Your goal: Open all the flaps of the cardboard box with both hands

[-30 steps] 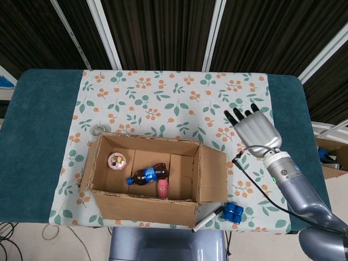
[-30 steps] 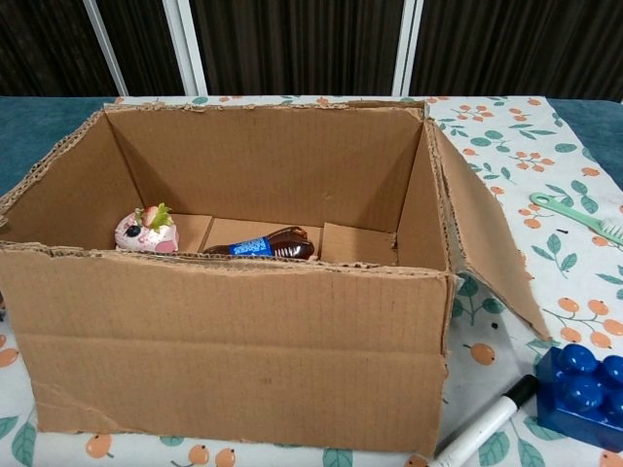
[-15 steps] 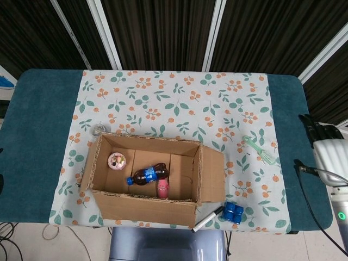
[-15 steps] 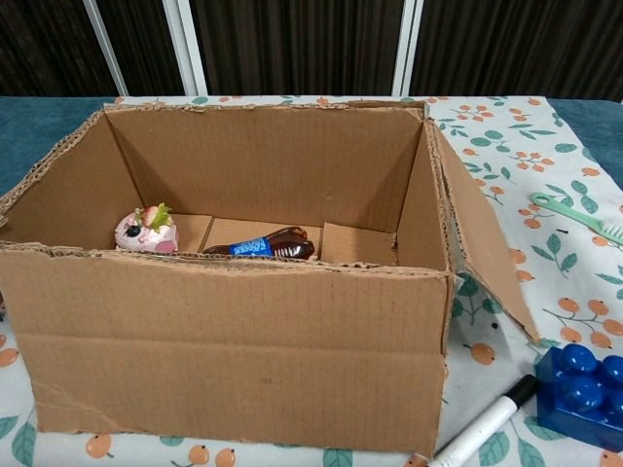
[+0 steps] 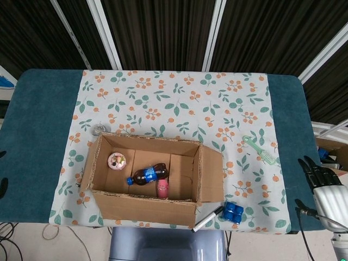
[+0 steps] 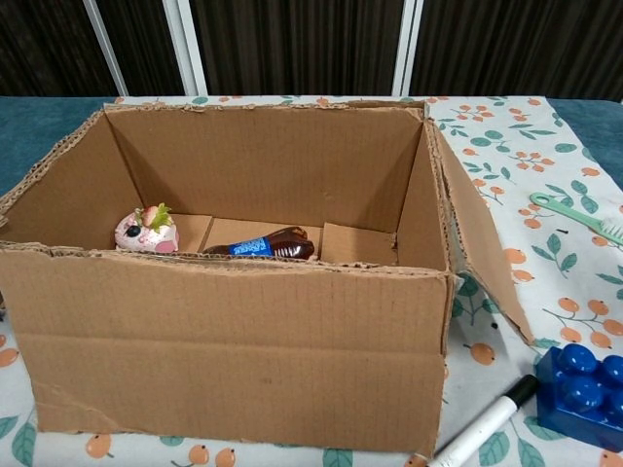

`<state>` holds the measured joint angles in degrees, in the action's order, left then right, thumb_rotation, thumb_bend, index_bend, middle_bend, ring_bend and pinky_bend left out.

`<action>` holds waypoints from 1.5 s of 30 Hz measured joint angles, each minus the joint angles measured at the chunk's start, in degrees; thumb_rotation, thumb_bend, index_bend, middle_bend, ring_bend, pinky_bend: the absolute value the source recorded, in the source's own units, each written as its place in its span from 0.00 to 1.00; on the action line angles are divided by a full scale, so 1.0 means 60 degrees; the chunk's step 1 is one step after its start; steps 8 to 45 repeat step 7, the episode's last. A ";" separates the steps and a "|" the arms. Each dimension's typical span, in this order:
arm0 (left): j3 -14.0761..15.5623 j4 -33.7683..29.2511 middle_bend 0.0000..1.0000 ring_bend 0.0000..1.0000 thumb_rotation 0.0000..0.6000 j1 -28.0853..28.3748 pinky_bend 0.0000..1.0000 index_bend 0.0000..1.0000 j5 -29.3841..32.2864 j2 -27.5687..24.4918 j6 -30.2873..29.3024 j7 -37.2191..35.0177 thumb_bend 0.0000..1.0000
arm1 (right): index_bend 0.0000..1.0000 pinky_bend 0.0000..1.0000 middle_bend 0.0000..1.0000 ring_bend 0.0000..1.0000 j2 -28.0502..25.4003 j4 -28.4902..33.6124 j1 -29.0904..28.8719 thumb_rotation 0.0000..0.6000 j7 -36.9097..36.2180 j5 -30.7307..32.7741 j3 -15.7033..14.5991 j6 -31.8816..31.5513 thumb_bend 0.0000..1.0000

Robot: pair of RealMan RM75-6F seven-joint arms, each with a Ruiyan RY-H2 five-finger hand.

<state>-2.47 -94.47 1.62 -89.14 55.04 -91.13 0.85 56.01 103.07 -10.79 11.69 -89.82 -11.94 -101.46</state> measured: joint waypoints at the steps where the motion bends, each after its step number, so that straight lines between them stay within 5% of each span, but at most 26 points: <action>1: 0.0023 -0.0042 0.11 0.00 1.00 0.0001 0.00 0.14 0.0001 -0.0025 0.0037 -0.0001 0.44 | 0.02 0.23 0.08 0.20 0.0064 -0.0040 0.0076 1.00 0.0070 -0.0052 0.0016 -0.0010 0.17; 45: 0.0128 -0.0237 0.11 0.00 1.00 -0.0022 0.00 0.14 -0.0016 -0.0165 0.0132 -0.0012 0.44 | 0.02 0.23 0.07 0.20 0.0389 -0.0273 0.0502 1.00 0.0412 -0.0190 0.0158 0.0002 0.17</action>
